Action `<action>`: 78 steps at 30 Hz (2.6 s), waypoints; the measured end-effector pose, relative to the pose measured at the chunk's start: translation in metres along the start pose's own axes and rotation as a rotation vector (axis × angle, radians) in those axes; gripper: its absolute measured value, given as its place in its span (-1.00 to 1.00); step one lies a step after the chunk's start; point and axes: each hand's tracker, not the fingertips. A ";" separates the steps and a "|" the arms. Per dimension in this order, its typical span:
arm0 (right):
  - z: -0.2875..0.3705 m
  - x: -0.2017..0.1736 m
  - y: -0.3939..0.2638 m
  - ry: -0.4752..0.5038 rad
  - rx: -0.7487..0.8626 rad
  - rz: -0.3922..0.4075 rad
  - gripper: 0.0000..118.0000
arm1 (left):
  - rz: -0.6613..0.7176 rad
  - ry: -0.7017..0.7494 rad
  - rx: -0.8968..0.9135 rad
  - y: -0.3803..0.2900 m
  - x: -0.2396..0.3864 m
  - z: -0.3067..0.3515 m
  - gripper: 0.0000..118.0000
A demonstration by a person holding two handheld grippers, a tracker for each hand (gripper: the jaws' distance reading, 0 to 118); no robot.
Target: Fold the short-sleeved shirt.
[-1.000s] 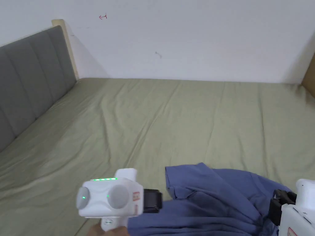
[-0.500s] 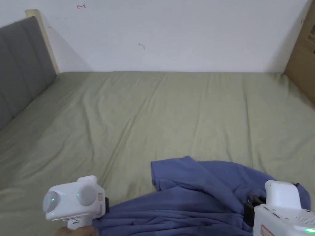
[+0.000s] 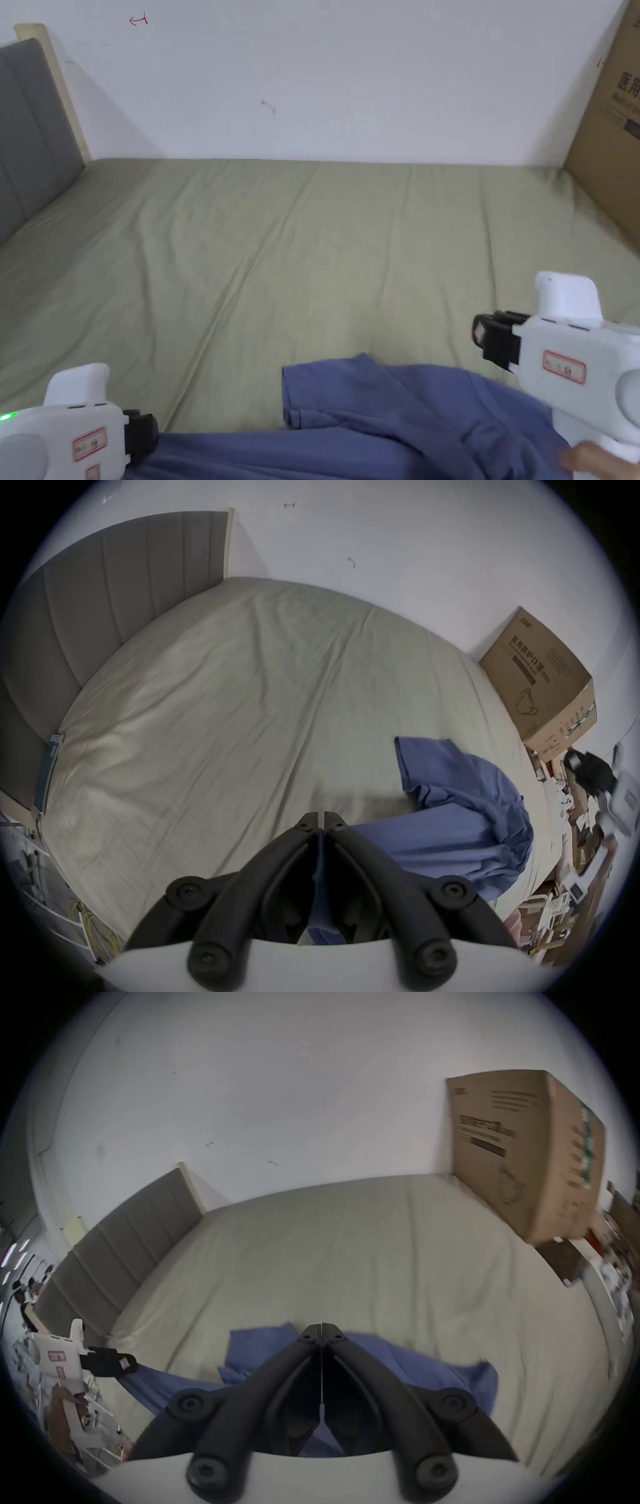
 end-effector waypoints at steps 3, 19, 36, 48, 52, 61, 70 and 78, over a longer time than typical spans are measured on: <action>-0.059 -0.011 0.019 0.097 -0.101 0.040 0.62 | 0.002 0.001 0.004 0.000 0.002 -0.002 -0.98; -0.238 -0.029 -0.030 -0.003 -0.489 0.129 -0.76 | 0.020 0.027 -0.079 -0.002 -0.007 -0.038 -0.98; -0.050 0.003 0.148 -0.044 -0.049 0.015 -1.00 | -0.142 0.141 0.256 0.089 0.030 0.069 -0.98; 0.146 0.040 0.294 -0.224 0.297 -0.075 -1.00 | -0.185 0.154 0.571 0.238 0.075 0.179 -0.99; 0.172 0.044 0.337 -0.254 0.358 -0.060 -1.00 | -0.254 0.175 0.617 0.289 0.104 0.202 -0.99; 0.186 0.041 0.437 -0.233 0.486 -0.140 -1.00 | -0.270 0.197 0.772 0.397 0.147 0.240 -0.99; 0.170 0.023 0.477 -0.263 0.537 -0.106 -1.00 | -0.252 0.208 0.896 0.442 0.146 0.231 -0.99; 0.040 0.056 0.407 -0.313 0.304 -0.069 -1.00 | -0.279 0.286 0.685 0.397 0.125 0.079 -0.99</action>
